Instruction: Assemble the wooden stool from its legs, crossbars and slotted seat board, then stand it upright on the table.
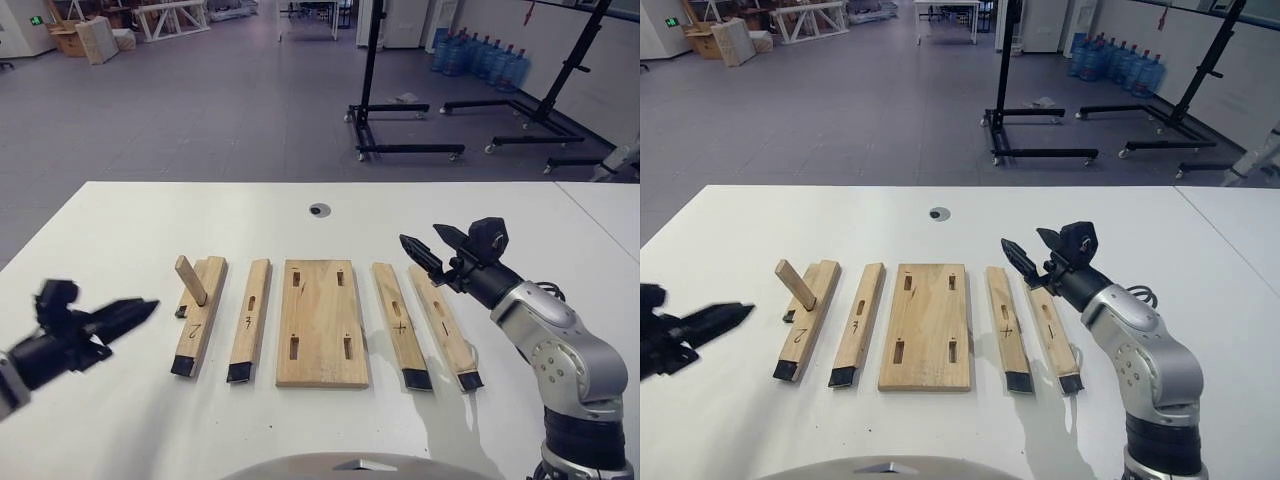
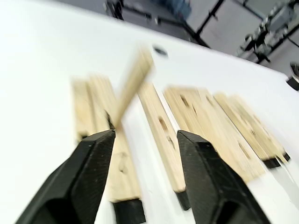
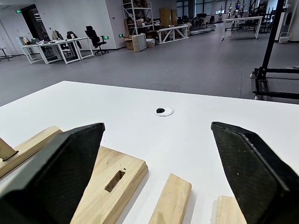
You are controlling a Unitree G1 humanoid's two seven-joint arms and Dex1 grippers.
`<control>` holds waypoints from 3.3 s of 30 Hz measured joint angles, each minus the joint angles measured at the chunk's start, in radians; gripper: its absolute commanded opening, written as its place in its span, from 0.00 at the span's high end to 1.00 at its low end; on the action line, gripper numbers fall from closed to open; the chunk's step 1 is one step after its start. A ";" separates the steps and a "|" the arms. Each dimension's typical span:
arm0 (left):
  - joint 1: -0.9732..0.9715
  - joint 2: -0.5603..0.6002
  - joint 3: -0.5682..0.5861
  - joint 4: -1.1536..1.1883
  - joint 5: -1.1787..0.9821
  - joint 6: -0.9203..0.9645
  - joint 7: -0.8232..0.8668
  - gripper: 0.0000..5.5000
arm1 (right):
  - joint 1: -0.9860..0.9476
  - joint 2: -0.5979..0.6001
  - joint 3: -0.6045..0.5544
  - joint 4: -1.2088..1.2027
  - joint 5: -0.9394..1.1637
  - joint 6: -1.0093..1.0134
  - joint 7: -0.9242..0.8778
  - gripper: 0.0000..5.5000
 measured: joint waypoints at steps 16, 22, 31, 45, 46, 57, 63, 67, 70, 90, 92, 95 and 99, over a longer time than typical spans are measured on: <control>-0.100 -0.240 -0.384 -0.345 0.245 0.157 0.638 0.06 | -0.016 0.067 0.092 -0.012 0.004 0.000 -0.056 0.24; -0.102 -0.276 -0.424 -0.342 0.351 0.198 0.715 0.06 | -0.021 0.070 0.101 -0.010 0.004 0.000 -0.062 0.24; -0.108 -0.340 -0.465 -0.264 0.450 0.177 0.700 0.06 | -0.042 0.071 0.123 0.018 0.003 -0.002 -0.062 0.24; -0.062 -0.371 -0.529 -0.103 0.605 -0.037 0.592 0.33 | -0.072 0.068 0.127 0.036 0.003 -0.002 -0.051 0.24; -0.060 -0.371 -0.530 -0.103 0.611 -0.040 0.587 0.35 | -0.073 0.068 0.127 0.036 0.003 -0.002 -0.051 0.24; -0.069 -0.393 -0.521 -0.082 0.642 -0.064 0.575 0.63 | -0.089 0.068 0.127 0.045 0.004 -0.001 -0.051 0.24; -0.156 -0.402 -0.519 -0.052 0.633 -0.042 0.548 0.63 | -0.093 0.068 0.126 0.059 0.004 -0.001 -0.050 0.24; -0.331 -0.397 -0.453 -0.014 0.571 -0.042 0.490 0.63 | -0.110 0.061 0.112 0.085 0.004 -0.001 -0.040 0.24; -0.499 -0.388 -0.341 0.041 0.431 -0.034 0.412 0.63 | -0.162 0.025 0.082 0.147 0.004 -0.001 -0.015 0.24; -0.722 -0.380 -0.360 0.177 -0.640 0.107 0.318 0.63 | -0.667 -0.015 -0.152 0.549 1.182 0.462 -0.289 0.24; -0.719 -0.357 -0.379 0.180 -0.699 0.091 0.330 0.63 | -0.638 -0.011 -0.126 0.497 1.214 0.424 -0.318 0.21; -0.714 -0.336 -0.407 0.180 -0.747 0.065 0.345 0.63 | -0.631 -0.011 -0.094 0.482 1.214 0.386 -0.331 0.13; -0.705 -0.311 -0.457 0.177 -0.780 0.038 0.349 0.63 | -0.627 -0.007 -0.059 0.490 1.236 0.345 -0.354 0.04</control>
